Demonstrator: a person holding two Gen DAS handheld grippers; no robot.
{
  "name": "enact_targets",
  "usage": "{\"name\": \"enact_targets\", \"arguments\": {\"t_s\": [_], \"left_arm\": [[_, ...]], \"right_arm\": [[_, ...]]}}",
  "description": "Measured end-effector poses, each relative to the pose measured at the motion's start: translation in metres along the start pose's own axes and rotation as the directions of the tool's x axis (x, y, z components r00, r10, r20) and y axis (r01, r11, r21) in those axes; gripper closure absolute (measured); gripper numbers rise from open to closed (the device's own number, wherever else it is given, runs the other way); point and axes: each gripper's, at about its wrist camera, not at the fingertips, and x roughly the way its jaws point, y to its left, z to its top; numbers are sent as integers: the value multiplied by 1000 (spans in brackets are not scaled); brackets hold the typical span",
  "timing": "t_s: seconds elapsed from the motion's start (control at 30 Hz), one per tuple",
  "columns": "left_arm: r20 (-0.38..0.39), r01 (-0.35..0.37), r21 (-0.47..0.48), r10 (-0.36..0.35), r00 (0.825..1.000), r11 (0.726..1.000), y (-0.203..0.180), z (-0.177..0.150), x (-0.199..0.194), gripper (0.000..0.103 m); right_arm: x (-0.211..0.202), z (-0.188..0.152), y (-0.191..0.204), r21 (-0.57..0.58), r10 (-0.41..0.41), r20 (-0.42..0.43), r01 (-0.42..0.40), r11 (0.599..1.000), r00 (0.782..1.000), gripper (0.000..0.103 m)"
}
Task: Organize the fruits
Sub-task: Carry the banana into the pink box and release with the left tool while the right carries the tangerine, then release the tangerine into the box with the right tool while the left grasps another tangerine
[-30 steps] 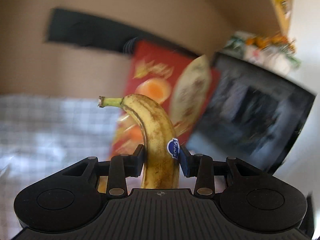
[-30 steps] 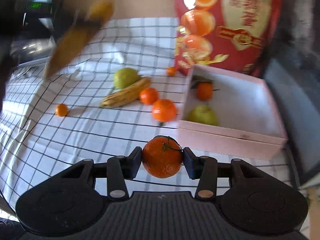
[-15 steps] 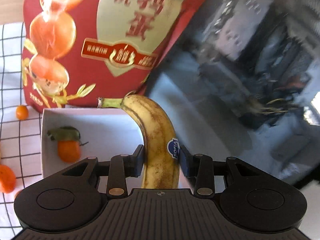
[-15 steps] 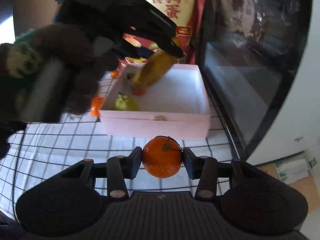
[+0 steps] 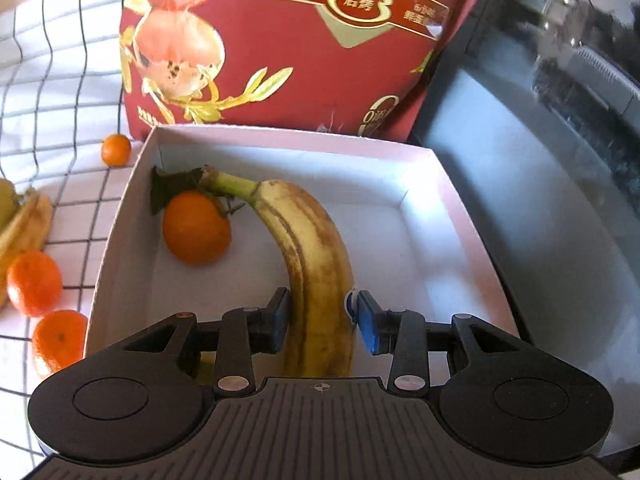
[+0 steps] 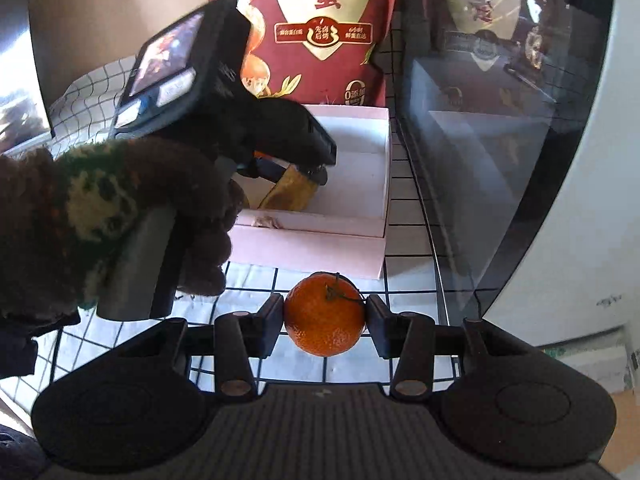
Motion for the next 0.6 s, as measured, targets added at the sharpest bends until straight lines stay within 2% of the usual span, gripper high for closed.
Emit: {"name": "enact_targets", "arguments": {"t_s": [0.07,0.1,0.2,0.3,0.4,0.6], "left_arm": [[14,74,-72,-73,997,995,12,3,-8,64],[61,121,-105,-115,992,987,18,3,-17,64],[160,171,-106,-153,975,980,28,3,-51,64],[257,235,-96,-204,945,967,53,3,-97,64],[313,210,-106,-168,935,972,91,-7,-135,64],[293,130,-204,-66,954,970,170,-48,-171,64]], "right_arm": [[4,1,-1,-9,4,-7,-4,1000,1000,59],[5,1,-1,-11,4,-10,-5,1000,1000,59],[7,5,1,-20,9,-12,-9,1000,1000,59],[6,16,6,-39,23,15,-22,999,1000,59],[7,33,15,-50,38,49,-36,998,998,59],[28,87,48,-29,86,116,-84,996,990,59]]}}
